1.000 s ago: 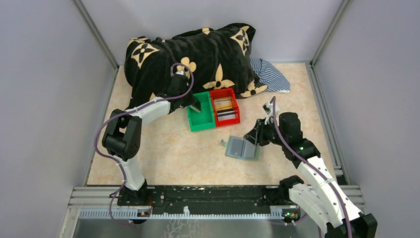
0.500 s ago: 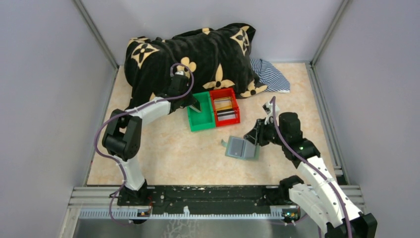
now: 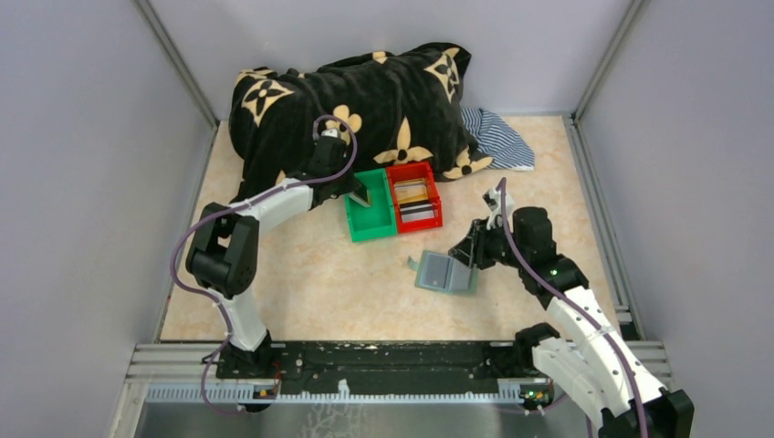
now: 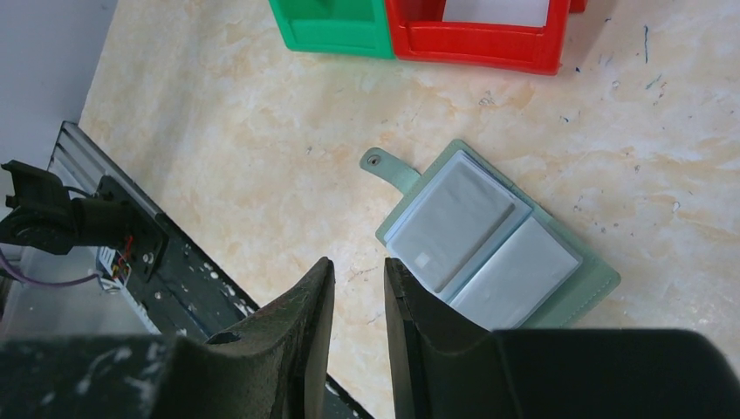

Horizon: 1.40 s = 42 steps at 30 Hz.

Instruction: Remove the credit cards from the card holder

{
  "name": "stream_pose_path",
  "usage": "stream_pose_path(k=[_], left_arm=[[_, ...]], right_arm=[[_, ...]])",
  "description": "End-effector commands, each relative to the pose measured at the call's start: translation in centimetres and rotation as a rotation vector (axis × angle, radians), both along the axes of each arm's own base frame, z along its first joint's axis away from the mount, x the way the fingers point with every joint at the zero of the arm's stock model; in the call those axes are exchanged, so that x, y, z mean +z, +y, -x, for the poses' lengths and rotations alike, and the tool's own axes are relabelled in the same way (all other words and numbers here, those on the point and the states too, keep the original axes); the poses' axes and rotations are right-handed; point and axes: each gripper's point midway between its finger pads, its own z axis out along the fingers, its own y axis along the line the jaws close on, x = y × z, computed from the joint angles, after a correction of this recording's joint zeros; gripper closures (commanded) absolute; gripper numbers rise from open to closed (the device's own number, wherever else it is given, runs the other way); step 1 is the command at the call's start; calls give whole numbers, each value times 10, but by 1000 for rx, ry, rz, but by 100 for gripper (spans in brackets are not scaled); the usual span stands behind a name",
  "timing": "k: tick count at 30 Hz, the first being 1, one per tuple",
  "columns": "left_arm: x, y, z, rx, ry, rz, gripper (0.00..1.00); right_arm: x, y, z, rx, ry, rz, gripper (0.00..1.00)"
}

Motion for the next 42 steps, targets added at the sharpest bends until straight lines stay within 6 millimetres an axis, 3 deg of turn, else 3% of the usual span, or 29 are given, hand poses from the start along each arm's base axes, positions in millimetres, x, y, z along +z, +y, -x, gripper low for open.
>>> stream_pose_path(k=[1,4,13,17,25,31,33,36,40,42], left_arm=[[7,6,4,-14,-8,-47,90],[6,4,6,-28,0,-42,80],[6,5,7,-29,0,-49,80],[15,7,7,-24,-18,-52,80],[70,9,8,-23,-131,-11,80],[135,13,27,-44,-318,79,80],[158,7,43,-106,-395,150,80],[149,-11,67,-183,-389,123,81],[124,-76,117,-374,-370,127,80],[116,-114,145,-487,-360,187,80]], right_arm=[[13,3,-7,15,-68,-15,72],[12,3,-6,15,-66,-14,72],[11,2,-6,13,-61,-14,72],[13,2,-6,13,-66,-15,72],[11,2,-9,6,-61,-11,72],[-4,0,-12,-7,-3,22,66],[-12,5,-9,20,42,12,64],[-26,4,-9,3,81,25,60],[-50,-14,-15,-130,142,92,58],[-58,-14,-15,-170,178,67,58]])
